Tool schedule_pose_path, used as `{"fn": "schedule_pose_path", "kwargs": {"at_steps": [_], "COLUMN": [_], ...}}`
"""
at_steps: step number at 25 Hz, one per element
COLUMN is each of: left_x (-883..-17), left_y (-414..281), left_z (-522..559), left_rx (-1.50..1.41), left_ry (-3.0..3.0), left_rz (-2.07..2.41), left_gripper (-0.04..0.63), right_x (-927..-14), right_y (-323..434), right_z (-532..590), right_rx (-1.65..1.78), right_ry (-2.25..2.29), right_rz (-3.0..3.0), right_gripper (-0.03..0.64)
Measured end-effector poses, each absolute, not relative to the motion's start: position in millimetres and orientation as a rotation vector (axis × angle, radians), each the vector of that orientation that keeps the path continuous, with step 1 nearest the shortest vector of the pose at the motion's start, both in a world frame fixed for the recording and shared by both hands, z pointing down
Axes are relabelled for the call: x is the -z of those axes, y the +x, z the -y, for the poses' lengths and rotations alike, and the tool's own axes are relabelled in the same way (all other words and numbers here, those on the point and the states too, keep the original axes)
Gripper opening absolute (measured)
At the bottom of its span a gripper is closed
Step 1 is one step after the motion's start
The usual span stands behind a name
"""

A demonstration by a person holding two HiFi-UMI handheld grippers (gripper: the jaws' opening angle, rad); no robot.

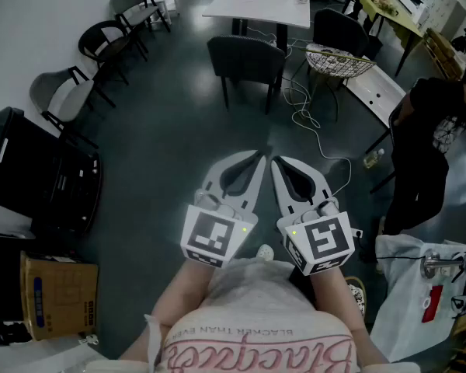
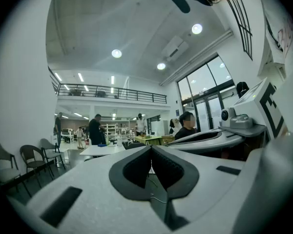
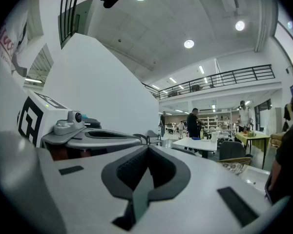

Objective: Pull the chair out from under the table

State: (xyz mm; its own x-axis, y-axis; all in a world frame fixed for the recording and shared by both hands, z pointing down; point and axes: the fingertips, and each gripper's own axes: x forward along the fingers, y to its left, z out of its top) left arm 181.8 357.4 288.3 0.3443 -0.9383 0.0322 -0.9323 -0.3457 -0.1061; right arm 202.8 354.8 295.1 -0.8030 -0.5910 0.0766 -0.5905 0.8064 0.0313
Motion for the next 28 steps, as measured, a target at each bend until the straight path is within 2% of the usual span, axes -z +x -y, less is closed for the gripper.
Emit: {"fn": "schedule_pose_path", "kwargs": {"at_steps": [20, 28], "left_x": [-320, -332], "left_y": [215, 205], "left_z": [-323, -285], "left_rx": [0.266, 0.253], "left_ry": [-2.543, -2.587], "left_rz": [-1.789, -1.777], "left_gripper": [0.005, 0.005], "right_x": [-325, -334], "right_y": [240, 228], "right_z": [-331, -296], "right_rx": [-0.102, -0.137], "right_ry": [0.88, 0.881], "right_rz": [2.935, 2.921], "right_gripper": [0.005, 0.005]}}
